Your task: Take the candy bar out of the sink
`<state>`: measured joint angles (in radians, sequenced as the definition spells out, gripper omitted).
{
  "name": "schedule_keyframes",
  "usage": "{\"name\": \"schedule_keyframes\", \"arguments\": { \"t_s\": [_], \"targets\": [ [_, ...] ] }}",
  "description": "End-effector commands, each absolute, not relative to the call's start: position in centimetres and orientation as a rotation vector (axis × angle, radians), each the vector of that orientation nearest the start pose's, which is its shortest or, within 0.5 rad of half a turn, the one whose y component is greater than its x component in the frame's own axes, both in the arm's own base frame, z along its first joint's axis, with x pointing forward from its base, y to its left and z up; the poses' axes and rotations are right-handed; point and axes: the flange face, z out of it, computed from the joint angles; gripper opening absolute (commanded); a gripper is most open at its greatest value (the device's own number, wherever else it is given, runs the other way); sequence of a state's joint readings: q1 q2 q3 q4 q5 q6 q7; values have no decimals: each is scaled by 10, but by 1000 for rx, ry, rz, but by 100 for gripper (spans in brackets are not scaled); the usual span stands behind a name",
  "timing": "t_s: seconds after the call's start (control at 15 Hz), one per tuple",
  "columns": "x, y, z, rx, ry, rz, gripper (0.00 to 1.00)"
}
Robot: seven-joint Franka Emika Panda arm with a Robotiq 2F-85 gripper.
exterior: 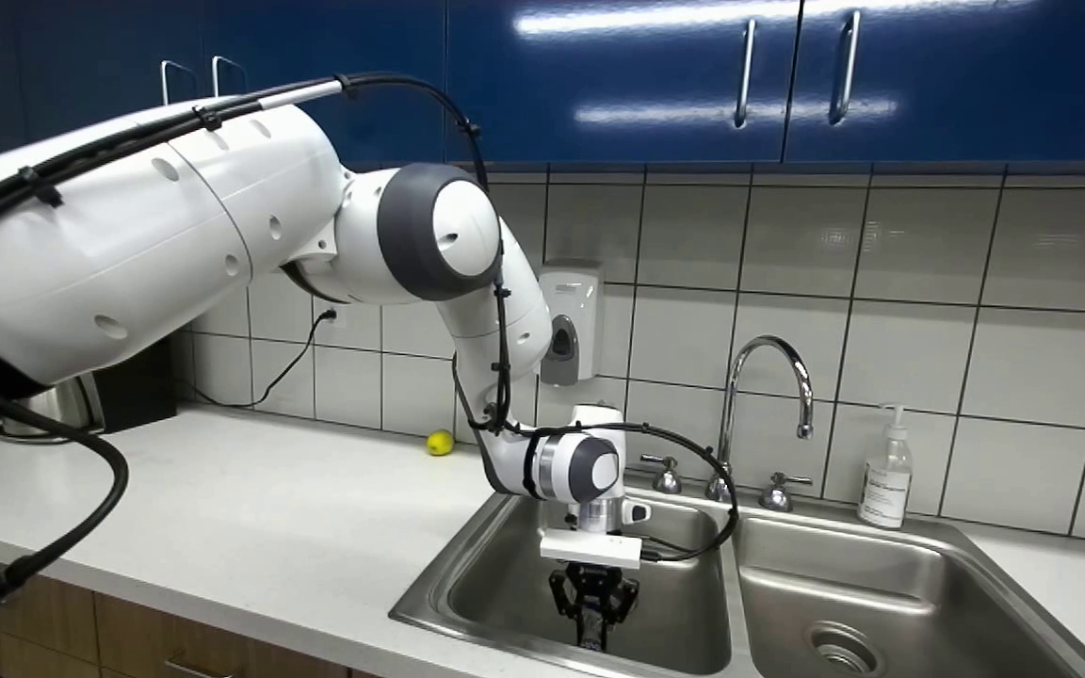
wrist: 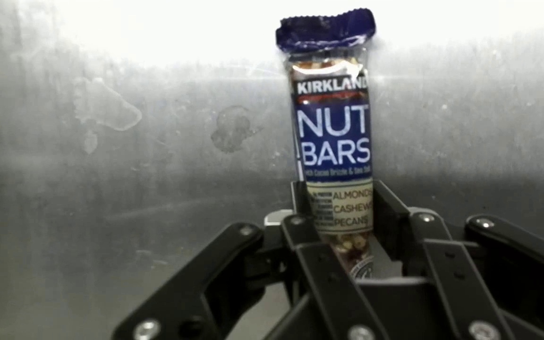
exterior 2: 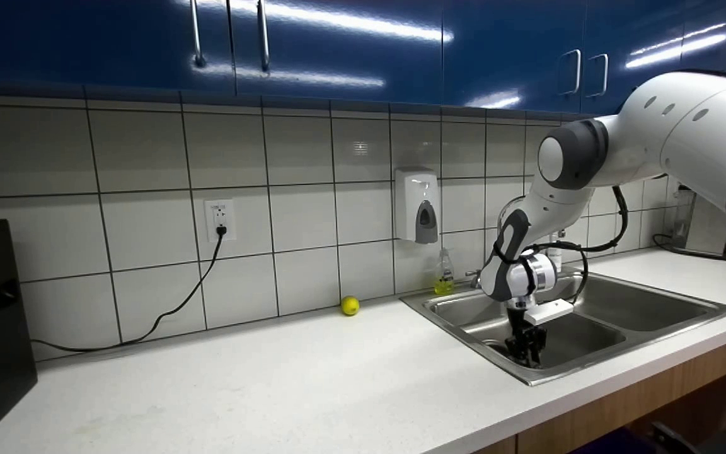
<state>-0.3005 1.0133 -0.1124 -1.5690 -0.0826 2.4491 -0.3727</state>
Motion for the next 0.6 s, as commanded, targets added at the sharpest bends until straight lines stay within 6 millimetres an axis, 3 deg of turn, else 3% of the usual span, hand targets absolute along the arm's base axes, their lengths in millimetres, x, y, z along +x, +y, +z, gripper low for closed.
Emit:
{"name": "schedule_keyframes", "arguments": {
  "t_s": [0.0, 0.27, 0.53],
  "targets": [
    [604, -264, 32, -3187, -141, 287, 8],
    [606, -262, 42, -3195, -80, 291, 8],
    [607, -257, 74, -3224, -24, 251, 8]
  ]
}}
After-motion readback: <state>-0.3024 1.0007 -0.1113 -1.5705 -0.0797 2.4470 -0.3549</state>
